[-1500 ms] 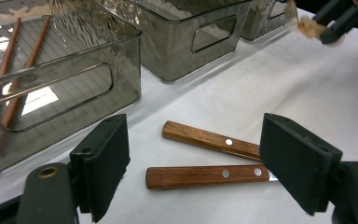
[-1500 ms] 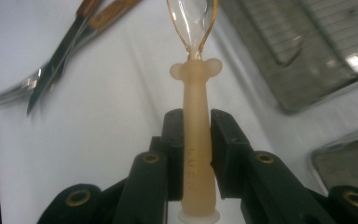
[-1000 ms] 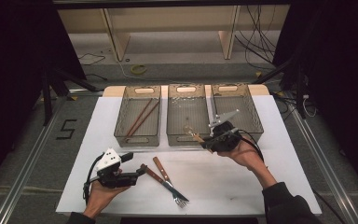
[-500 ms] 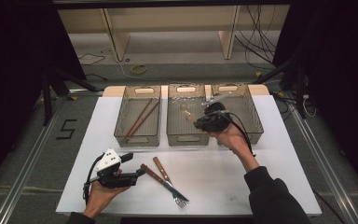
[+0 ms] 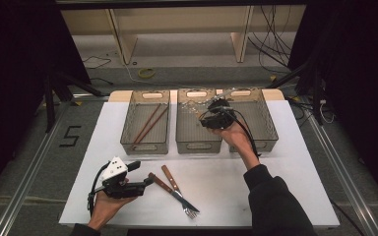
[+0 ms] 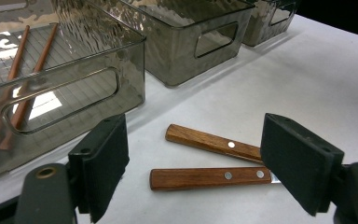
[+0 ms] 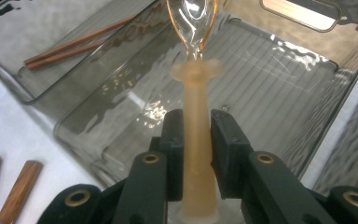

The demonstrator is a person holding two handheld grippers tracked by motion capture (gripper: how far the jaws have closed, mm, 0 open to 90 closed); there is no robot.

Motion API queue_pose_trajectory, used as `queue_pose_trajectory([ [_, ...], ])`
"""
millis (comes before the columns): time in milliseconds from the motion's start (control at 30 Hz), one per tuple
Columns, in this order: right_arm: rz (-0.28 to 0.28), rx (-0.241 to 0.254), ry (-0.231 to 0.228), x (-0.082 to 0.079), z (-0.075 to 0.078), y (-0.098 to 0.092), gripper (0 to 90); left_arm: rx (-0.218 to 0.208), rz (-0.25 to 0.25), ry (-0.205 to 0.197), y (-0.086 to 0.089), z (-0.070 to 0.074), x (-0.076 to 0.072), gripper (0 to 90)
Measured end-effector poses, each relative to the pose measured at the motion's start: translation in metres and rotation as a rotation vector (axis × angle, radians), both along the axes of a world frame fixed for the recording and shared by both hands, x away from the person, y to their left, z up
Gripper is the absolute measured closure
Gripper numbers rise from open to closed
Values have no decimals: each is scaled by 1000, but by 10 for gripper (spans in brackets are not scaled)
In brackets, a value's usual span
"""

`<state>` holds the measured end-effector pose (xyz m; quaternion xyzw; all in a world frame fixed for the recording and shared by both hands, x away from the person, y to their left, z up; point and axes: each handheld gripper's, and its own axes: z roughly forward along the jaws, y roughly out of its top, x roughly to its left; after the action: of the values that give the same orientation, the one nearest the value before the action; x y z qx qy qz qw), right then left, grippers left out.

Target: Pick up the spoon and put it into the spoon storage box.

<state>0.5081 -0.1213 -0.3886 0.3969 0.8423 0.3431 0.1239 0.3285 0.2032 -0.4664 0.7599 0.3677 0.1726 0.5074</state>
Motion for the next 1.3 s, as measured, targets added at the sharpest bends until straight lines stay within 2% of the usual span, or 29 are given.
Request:
queue_pose_trajectory([
  [533,-50,-35,61,20,-15,12,764,5,-6,-4,0,0,-1,226],
  [1300,-48,-65,111,24,-28,21,762,1,-4,-3,0,1,-1,226],
])
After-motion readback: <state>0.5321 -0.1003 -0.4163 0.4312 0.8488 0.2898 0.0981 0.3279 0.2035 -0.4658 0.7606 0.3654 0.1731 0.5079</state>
